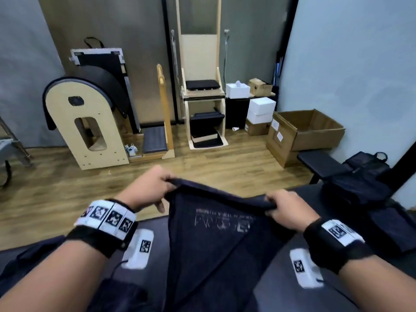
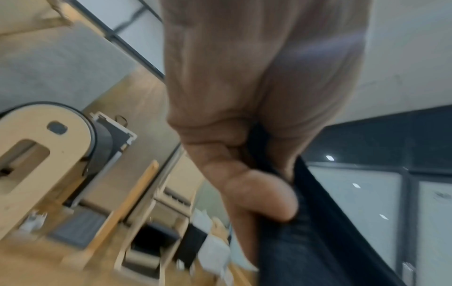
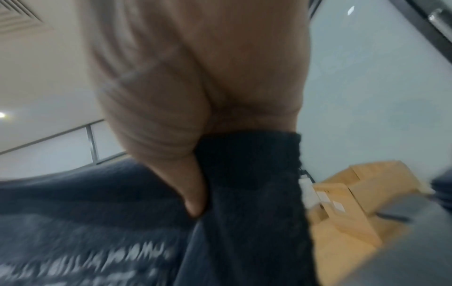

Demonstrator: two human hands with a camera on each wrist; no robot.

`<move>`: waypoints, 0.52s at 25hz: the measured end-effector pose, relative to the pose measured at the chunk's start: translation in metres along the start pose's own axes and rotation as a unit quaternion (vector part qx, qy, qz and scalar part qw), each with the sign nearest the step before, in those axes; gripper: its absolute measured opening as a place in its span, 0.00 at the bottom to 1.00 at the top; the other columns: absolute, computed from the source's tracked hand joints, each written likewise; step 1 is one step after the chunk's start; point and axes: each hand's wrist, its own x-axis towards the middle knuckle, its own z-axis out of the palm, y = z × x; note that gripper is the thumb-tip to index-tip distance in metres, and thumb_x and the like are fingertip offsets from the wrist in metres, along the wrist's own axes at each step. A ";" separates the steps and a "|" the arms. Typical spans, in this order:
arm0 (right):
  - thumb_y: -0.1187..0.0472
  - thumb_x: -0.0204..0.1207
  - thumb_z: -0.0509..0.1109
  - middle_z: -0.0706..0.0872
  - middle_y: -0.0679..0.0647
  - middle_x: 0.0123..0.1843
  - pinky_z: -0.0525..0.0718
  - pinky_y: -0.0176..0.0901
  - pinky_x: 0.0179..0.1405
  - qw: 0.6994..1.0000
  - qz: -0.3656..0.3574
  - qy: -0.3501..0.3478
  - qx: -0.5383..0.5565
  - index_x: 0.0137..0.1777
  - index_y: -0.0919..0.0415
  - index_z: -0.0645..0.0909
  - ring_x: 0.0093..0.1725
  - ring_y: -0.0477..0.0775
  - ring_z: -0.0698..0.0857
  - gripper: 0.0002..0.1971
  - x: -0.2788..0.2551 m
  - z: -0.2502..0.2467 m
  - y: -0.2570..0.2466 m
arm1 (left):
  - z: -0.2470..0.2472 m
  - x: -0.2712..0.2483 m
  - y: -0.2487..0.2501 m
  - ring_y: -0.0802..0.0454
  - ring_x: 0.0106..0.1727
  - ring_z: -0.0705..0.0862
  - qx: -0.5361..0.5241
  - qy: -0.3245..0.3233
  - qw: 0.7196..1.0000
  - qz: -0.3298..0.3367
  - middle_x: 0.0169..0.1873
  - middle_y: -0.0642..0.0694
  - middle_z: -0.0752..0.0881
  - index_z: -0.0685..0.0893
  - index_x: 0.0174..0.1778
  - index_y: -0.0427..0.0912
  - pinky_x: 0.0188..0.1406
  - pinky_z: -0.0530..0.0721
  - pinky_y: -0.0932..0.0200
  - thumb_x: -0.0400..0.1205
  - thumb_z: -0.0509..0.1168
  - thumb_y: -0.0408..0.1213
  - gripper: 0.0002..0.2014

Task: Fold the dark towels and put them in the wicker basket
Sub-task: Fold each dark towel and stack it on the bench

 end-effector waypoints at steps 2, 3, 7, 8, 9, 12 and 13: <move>0.60 0.71 0.70 0.88 0.59 0.48 0.83 0.50 0.46 0.986 0.050 0.157 0.030 0.43 0.53 0.80 0.52 0.67 0.87 0.03 0.047 -0.060 -0.026 | -0.044 0.033 0.040 0.39 0.38 0.91 -0.031 0.139 0.989 0.036 0.40 0.35 0.90 0.90 0.41 0.38 0.30 0.91 0.47 0.81 0.59 0.22 0.14; 0.62 0.72 0.68 0.86 0.62 0.47 0.82 0.51 0.45 0.967 0.065 0.242 0.053 0.46 0.54 0.79 0.50 0.69 0.85 0.04 0.060 -0.092 -0.037 | -0.067 0.042 0.065 0.39 0.42 0.92 -0.018 0.218 0.973 0.077 0.42 0.35 0.90 0.90 0.42 0.39 0.37 0.92 0.45 0.79 0.59 0.22 0.14; 0.71 0.68 0.67 0.81 0.58 0.39 0.73 0.50 0.38 0.860 -0.014 0.484 0.163 0.48 0.58 0.77 0.39 0.64 0.76 0.11 0.041 -0.171 -0.031 | -0.092 0.017 0.136 0.47 0.64 0.86 0.128 0.455 0.843 0.257 0.60 0.42 0.90 0.90 0.52 0.37 0.68 0.81 0.52 0.73 0.61 0.24 0.17; 0.73 0.66 0.67 0.79 0.56 0.38 0.73 0.51 0.37 0.844 -0.046 0.506 0.172 0.47 0.58 0.77 0.38 0.61 0.73 0.12 0.029 -0.177 -0.017 | -0.079 0.004 0.146 0.49 0.67 0.84 0.150 0.474 0.818 0.288 0.65 0.43 0.87 0.90 0.54 0.35 0.72 0.78 0.56 0.73 0.61 0.23 0.18; 0.74 0.64 0.67 0.78 0.54 0.37 0.74 0.52 0.36 0.840 -0.072 0.511 0.165 0.44 0.59 0.77 0.38 0.60 0.73 0.12 0.017 -0.176 0.004 | -0.060 -0.006 0.151 0.50 0.69 0.83 0.177 0.480 0.802 0.307 0.68 0.42 0.84 0.89 0.54 0.34 0.74 0.75 0.59 0.73 0.61 0.22 0.17; 0.74 0.61 0.72 0.75 0.53 0.33 0.76 0.55 0.33 0.885 -0.118 0.444 0.077 0.35 0.58 0.72 0.36 0.65 0.78 0.14 -0.016 -0.148 0.086 | 0.034 -0.023 0.137 0.48 0.68 0.83 0.232 0.424 0.822 0.300 0.71 0.42 0.82 0.88 0.54 0.34 0.74 0.75 0.62 0.75 0.67 0.19 0.14; 0.74 0.59 0.74 0.74 0.53 0.33 0.76 0.55 0.31 0.906 -0.125 0.402 0.042 0.33 0.57 0.70 0.37 0.66 0.78 0.16 -0.023 -0.133 0.113 | 0.066 -0.027 0.125 0.48 0.68 0.84 0.230 0.398 0.840 0.286 0.71 0.42 0.82 0.88 0.53 0.34 0.74 0.75 0.63 0.75 0.69 0.19 0.13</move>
